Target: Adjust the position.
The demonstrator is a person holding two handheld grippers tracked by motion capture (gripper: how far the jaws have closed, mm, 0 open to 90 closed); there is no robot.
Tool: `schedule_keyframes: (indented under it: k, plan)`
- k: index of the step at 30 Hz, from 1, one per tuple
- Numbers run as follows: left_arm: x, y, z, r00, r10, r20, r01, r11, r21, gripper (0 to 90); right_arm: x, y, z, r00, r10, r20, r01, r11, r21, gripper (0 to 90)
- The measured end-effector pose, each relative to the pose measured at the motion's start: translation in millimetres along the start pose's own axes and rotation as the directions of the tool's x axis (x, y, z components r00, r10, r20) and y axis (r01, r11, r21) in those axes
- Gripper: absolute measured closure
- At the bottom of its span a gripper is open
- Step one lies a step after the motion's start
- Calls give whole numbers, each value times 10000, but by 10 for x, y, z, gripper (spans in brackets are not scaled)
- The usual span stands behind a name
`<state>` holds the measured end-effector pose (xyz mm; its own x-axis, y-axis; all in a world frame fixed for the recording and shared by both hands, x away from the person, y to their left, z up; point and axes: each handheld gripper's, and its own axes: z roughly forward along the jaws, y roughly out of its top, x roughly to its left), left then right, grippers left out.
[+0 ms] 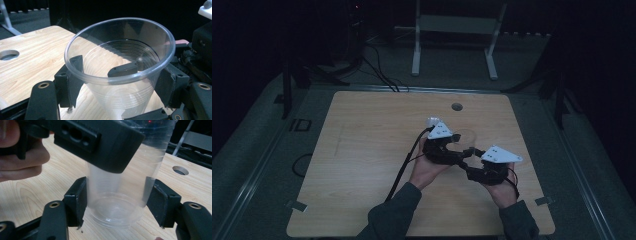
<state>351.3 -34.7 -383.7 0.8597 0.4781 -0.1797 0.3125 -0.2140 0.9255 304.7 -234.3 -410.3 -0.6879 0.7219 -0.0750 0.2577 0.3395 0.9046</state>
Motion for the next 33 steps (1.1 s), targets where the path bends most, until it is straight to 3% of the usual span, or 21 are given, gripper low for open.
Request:
schedule_keyframes:
  k: [9, 15, 24, 33]
  plan:
    - [0, 9, 2, 9999, -148, 51, 149, 9997, -169, 268, 8, -9, -7, 10000, 11, 63, -9, 9997, -247, 413]
    - [13, 18, -8, 9988, -459, 162, 466, 9978, -467, 250, 12, -18, -9, 9999, 106, 113, -101, 9990, -437, 416]
    - [7, 24, -1, 9951, -919, 374, 954, 9898, -1059, 255, 42, -39, 2, 9996, 225, 154, -212, 9968, -775, 416]
    - [-20, -3, 9, 9967, -781, 211, 800, 9903, -1131, 284, 28, -46, 4, 9996, 225, 166, -213, 9972, -714, 396]
